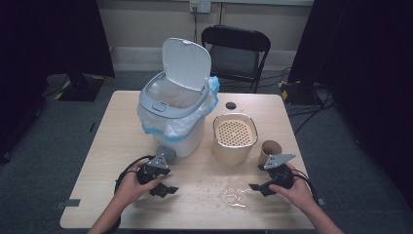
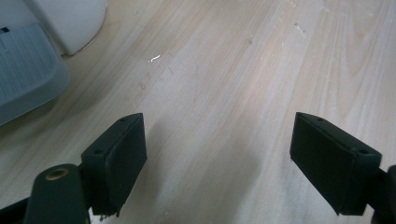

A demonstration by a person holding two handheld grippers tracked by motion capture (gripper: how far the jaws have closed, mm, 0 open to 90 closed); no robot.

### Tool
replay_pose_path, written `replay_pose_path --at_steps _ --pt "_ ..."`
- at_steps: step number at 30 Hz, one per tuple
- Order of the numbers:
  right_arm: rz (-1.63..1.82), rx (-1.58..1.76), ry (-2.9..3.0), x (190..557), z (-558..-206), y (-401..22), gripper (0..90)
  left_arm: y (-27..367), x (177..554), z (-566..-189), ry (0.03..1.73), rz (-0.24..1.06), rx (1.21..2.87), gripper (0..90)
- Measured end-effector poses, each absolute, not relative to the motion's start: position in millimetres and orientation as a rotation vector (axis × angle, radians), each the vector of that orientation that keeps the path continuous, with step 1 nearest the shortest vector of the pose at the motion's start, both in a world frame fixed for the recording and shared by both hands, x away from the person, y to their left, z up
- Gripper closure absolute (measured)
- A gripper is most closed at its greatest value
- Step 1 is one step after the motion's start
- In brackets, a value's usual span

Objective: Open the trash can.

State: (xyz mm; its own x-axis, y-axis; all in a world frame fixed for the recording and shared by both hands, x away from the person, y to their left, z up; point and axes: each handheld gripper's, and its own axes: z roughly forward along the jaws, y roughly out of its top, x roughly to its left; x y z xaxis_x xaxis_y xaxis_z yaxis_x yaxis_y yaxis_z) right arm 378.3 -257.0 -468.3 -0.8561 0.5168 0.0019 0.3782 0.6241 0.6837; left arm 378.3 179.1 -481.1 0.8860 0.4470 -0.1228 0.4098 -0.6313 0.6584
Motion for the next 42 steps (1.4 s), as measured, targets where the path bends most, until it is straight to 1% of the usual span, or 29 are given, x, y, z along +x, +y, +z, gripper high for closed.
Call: replay_pose_path --at_steps 6,14,16,17,20,21,23,25,27,30,34,42 --pt "1.037 0.765 2.645 378 -470 -266 15.0 178 379 -483 0.591 0.088 2.365 18.3" --pt "1.033 0.788 2.625 378 -470 -275 15.0 175 378 -488 0.579 0.097 2.354 17.0" --pt "1.031 0.789 2.624 378 -470 -276 15.0 175 379 -488 0.565 0.108 2.361 16.8" --pt "1.034 0.789 2.625 379 -470 -277 15.0 176 380 -489 0.532 0.127 2.381 16.6" --pt "1.033 0.8 2.621 378 -470 -279 15.0 176 379 -490 0.5 0.146 2.392 15.0" --pt "1.031 0.817 2.62 377 -471 -281 15.0 177 379 -490 0.459 0.158 2.408 14.4" --pt "1.027 0.816 2.615 377 -471 -283 15.0 177 378 -492 0.467 0.157 2.382 13.6" --pt "1.02 0.824 2.609 377 -472 -286 14.9 179 377 -495 0.439 0.152 2.361 8.6" --pt "1.022 0.839 2.606 377 -473 -287 14.9 180 376 -497 0.442 0.153 2.336 8.4" --pt "1.02 0.839 2.603 376 -473 -288 15.0 180 376 -497 0.434 0.154 2.346 7.6" --pt "1.017 0.844 2.599 376 -471 -292 15.0 178 375 -500 0.415 0.145 2.335 0.1" --pt "1.02 0.868 2.579 375 -470 -301 15.0 180 373 -502 0.41 0.153 2.311 0.0"
